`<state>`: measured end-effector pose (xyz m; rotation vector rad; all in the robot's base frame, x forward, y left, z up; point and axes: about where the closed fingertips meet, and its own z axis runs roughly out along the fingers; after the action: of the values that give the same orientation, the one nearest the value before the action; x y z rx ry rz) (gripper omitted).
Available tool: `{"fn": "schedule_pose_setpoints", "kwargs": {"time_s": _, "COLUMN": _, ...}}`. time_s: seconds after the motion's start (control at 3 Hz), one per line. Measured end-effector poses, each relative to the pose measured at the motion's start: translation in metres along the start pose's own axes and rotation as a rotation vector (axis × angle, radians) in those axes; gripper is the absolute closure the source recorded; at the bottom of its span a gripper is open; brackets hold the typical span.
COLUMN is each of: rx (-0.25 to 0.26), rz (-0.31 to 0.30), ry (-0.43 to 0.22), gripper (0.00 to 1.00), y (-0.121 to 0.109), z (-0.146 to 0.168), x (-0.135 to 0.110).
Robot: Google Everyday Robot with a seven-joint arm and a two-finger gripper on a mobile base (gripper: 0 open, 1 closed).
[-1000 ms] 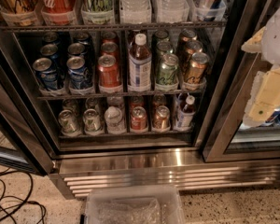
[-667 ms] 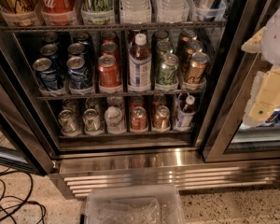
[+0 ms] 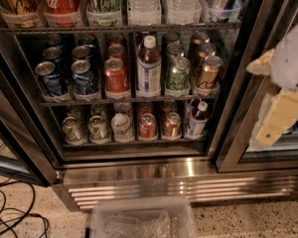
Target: Pick blue plastic bottle from middle shelf of fridge
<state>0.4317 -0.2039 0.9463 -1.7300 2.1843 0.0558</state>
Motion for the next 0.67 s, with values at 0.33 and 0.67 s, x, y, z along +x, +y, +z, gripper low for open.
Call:
{"fn": "schedule_pose_setpoints", "kwargs": {"time_s": 0.33, "rx": -0.064, "rz": 0.051, "ry": -0.141, "gripper": 0.00, "y": 0.033, "z": 0.051, "x": 0.008}}
{"fn": "schedule_pose_setpoints", "kwargs": {"time_s": 0.67, "rx": -0.064, "rz": 0.065, "ry": -0.248, "gripper": 0.00, "y": 0.069, "z": 0.092, "x": 0.003}}
